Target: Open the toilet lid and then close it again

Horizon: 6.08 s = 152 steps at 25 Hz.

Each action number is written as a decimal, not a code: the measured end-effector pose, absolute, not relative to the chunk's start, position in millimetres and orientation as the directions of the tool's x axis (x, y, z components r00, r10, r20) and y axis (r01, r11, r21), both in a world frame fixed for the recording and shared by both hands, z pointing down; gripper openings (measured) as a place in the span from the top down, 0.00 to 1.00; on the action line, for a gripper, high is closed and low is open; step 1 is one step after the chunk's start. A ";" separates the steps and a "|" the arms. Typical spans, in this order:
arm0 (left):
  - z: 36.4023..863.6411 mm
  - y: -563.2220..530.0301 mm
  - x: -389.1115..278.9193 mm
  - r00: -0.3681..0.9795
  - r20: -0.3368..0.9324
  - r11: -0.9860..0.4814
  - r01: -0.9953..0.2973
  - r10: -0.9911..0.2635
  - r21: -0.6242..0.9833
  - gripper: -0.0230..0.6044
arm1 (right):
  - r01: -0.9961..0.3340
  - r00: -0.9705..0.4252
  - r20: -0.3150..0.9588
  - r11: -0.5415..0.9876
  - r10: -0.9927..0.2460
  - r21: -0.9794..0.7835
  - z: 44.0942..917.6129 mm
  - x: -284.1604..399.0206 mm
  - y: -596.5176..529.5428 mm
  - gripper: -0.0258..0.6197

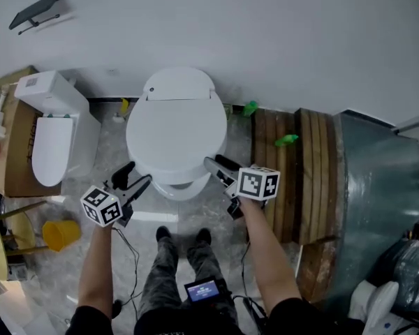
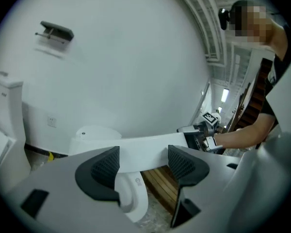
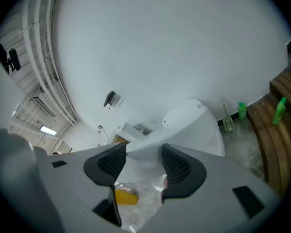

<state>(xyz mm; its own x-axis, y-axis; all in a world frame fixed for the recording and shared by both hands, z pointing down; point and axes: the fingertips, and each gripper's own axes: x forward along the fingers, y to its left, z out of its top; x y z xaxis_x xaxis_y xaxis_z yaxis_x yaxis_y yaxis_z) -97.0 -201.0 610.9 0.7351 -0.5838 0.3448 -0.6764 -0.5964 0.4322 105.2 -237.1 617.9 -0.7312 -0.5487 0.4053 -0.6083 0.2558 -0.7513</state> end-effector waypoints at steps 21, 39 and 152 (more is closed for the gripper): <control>552.5 -253.2 -88.7 0.552 0.485 -0.665 -0.742 -0.678 -0.085 0.59 | -0.605 -0.716 0.383 0.246 -0.583 -0.757 553.4 103.2 -298.7 0.59; 523.4 -288.8 -89.8 0.514 0.486 -0.605 -0.795 -0.707 -0.039 0.59 | -0.719 -0.677 0.448 0.655 -0.584 -0.232 497.6 76.0 -292.2 0.60; 427.7 -605.5 -111.4 0.351 0.378 -0.409 -0.909 -0.857 -0.084 0.80 | -0.841 -0.474 0.495 0.540 -0.728 -0.012 431.0 85.8 -651.6 0.77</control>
<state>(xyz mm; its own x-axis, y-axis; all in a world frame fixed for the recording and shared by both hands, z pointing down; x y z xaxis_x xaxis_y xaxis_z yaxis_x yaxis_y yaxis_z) -111.4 -605.5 427.7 0.3510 -0.8566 0.3781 -0.9085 -0.4093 -0.0839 85.8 -651.6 431.0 -0.4744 -0.7276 0.4954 -0.8413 0.5405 -0.0118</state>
